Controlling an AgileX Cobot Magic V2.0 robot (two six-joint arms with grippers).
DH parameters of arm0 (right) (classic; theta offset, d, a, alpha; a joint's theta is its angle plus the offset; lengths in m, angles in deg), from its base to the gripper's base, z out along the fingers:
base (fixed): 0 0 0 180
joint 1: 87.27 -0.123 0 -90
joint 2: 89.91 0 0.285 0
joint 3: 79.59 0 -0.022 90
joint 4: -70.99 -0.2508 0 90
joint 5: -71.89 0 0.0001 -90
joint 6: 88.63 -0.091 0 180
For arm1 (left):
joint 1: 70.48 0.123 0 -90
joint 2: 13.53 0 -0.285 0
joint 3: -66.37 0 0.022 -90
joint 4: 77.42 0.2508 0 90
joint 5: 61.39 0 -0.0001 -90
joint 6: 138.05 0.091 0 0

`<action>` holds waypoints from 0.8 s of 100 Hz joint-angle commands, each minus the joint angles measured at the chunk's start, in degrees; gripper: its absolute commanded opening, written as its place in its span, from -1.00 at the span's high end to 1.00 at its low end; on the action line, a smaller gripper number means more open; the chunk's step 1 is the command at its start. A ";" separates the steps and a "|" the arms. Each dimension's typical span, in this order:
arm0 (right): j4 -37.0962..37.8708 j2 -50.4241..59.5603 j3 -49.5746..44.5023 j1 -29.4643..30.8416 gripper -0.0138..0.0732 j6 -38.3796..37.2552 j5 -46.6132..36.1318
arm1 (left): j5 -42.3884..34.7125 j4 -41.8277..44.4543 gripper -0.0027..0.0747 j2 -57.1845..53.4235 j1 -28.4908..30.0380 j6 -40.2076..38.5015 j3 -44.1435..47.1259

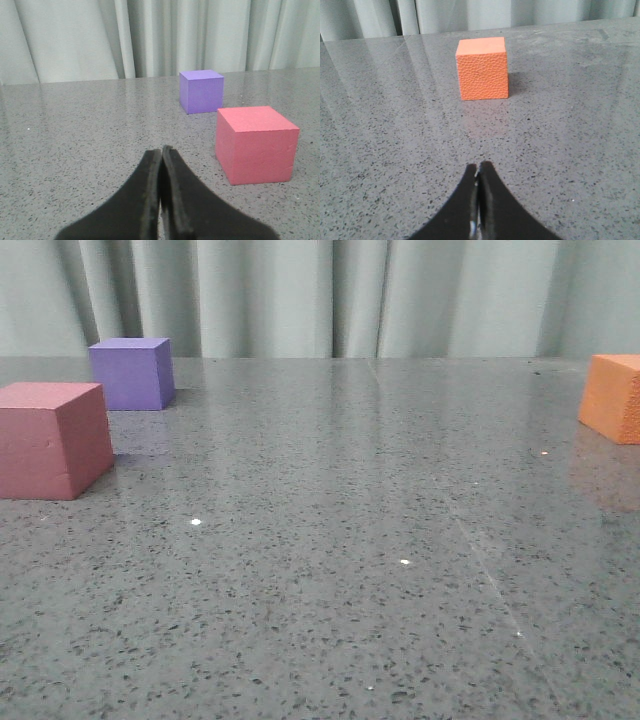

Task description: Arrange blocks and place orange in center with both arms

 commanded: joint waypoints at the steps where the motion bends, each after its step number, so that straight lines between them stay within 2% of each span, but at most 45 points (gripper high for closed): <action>1: 0.00 1.16 0.77 0.38 0.84 0.49 -4.68 | -4.34 -0.50 0.98 -1.83 0.07 -0.09 3.15; 63: 0.69 1.16 0.75 0.38 0.84 1.31 -6.21 | -4.34 -0.50 0.98 -1.83 0.07 -0.09 3.15; 80: 1.12 1.16 0.83 0.38 0.84 1.57 -11.50 | -4.34 -0.50 0.98 -1.83 0.07 -0.09 3.15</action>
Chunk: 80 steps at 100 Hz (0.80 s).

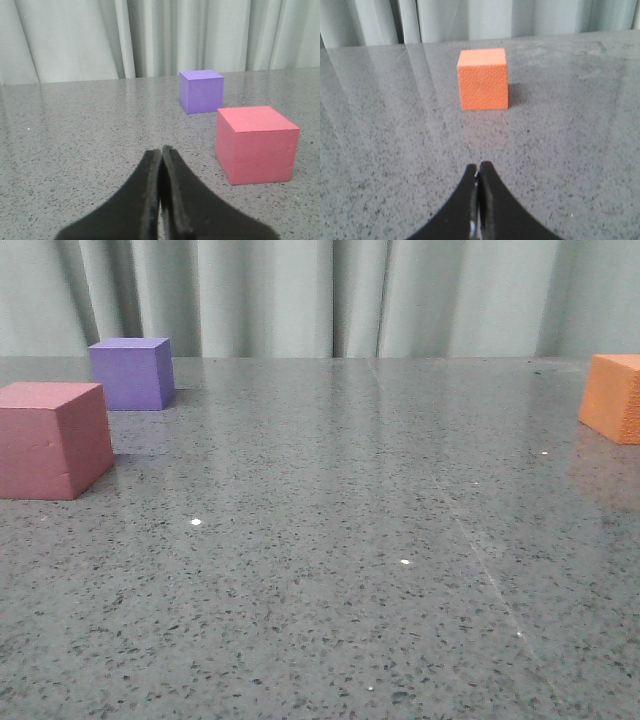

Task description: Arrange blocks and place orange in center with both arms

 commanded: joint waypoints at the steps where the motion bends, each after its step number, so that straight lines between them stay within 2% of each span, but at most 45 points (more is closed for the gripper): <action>1: 1.26 1.16 0.83 0.38 0.84 0.87 -8.95 | -4.34 -0.50 0.98 -1.83 0.07 -0.09 3.15; 13: 1.84 1.05 3.34 0.38 0.84 1.05 -9.84 | -4.34 -0.50 0.98 -1.83 0.07 -0.09 3.15; 30: 1.84 -2.28 14.46 0.38 0.84 1.05 4.63 | -4.34 -0.50 0.98 -1.83 0.07 -0.09 3.15; 58: 1.84 -23.34 37.58 0.38 0.84 1.05 27.36 | -4.34 -0.50 0.98 -1.83 0.07 -0.09 3.15; 70: 1.84 -32.73 46.50 0.38 0.84 1.05 32.16 | -4.34 -0.50 0.98 -1.83 0.07 -0.09 3.15; 80: 1.84 -38.98 50.99 0.38 0.84 1.05 31.61 | -4.34 -0.50 0.98 -1.83 0.07 -0.09 3.15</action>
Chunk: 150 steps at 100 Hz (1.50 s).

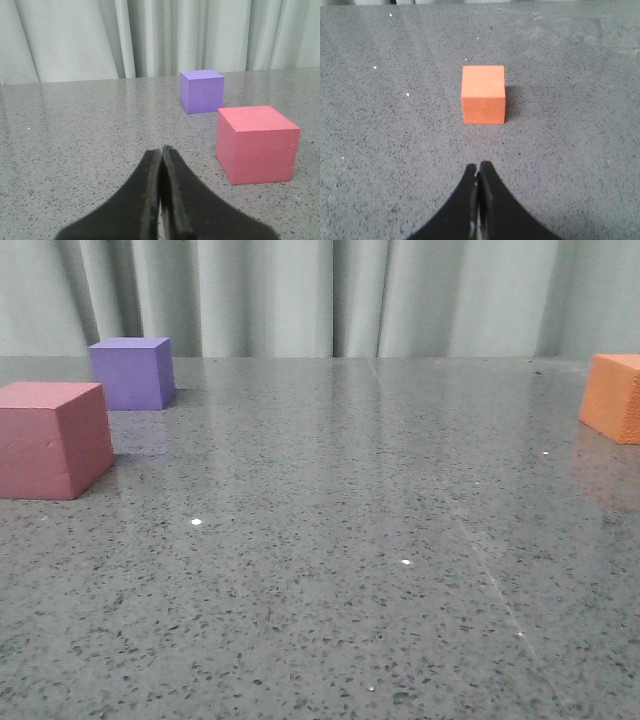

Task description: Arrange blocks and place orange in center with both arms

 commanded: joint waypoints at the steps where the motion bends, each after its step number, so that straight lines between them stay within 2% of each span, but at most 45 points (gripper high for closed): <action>1: 0.63 -5.78 5.52 0.38 0.84 0.64 -3.06 | -4.34 -0.50 0.98 -1.83 0.07 -0.09 3.15; 16: 0.63 -11.60 7.02 0.38 0.84 0.64 -5.72 | -4.34 -0.50 0.98 -1.83 0.07 -0.09 3.15; 48: 0.63 -18.73 7.02 0.38 0.83 0.64 -4.61 | -4.34 -0.50 0.98 -1.83 0.07 -0.09 3.15; 58: 0.63 -19.09 7.02 0.38 0.72 0.64 -4.62 | -4.34 -0.50 0.98 -1.83 0.07 -0.09 3.15; 65: 0.63 -19.09 7.02 0.38 0.51 0.64 -4.67 | -4.34 -0.50 0.98 -1.83 0.07 -0.09 3.15; 72: 0.63 -19.09 7.02 0.38 0.18 0.64 -4.60 | -4.34 -0.50 0.98 -1.83 0.07 -0.09 3.15; 84: 0.57 -19.09 7.02 0.38 -0.60 0.64 -3.55 | -4.34 -0.50 0.98 -1.83 0.07 -0.09 3.15; 90: 0.57 -19.09 7.02 0.38 -0.86 0.64 -3.55 | -4.34 -0.50 0.98 -1.83 0.07 -0.09 3.15; 98: 0.57 -19.09 7.02 0.38 -0.77 0.58 -4.31 | -4.34 -0.50 0.98 -1.83 0.07 -0.09 3.15; 117: 0.57 -21.28 9.37 0.38 -0.77 -0.14 -8.14 | -4.34 -0.50 0.98 -1.83 0.07 -0.09 3.15; 150: 0.63 -38.77 25.99 0.38 -0.77 -0.47 -4.40 | -4.34 -0.50 0.98 -1.83 0.07 -0.09 3.15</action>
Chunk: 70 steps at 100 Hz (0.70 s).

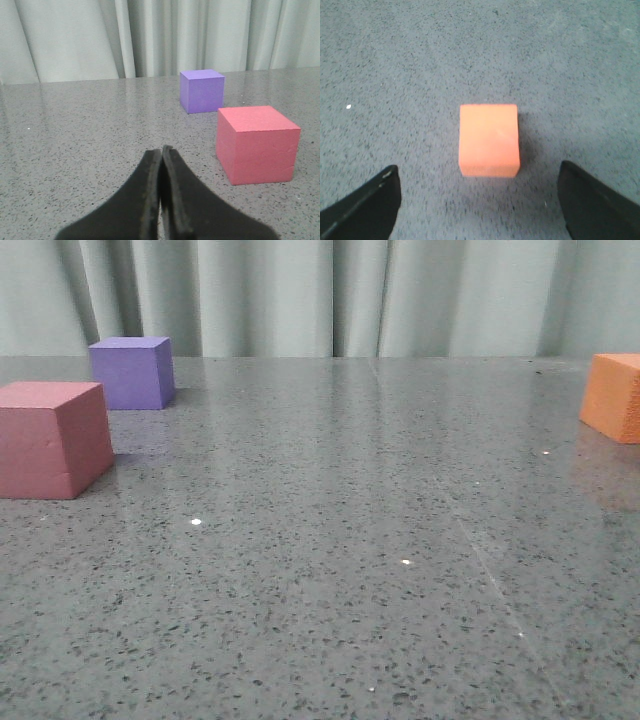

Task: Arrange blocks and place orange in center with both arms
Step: 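Lower the right gripper over the orange cube and close on it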

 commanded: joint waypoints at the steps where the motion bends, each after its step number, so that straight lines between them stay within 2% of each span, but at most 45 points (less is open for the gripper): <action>1: 0.59 -3.78 5.82 0.38 -0.77 -0.16 -2.34 | -4.34 -0.50 0.98 -1.83 0.07 -0.09 3.15; 30: 0.59 -16.20 15.64 0.38 -0.77 0.54 0.30 | -4.34 -0.50 0.98 -1.83 0.07 -0.09 3.15; 70: 0.59 -21.03 16.68 1.50 -0.77 1.00 2.15 | -4.34 -0.50 0.98 -1.83 0.07 -0.09 3.15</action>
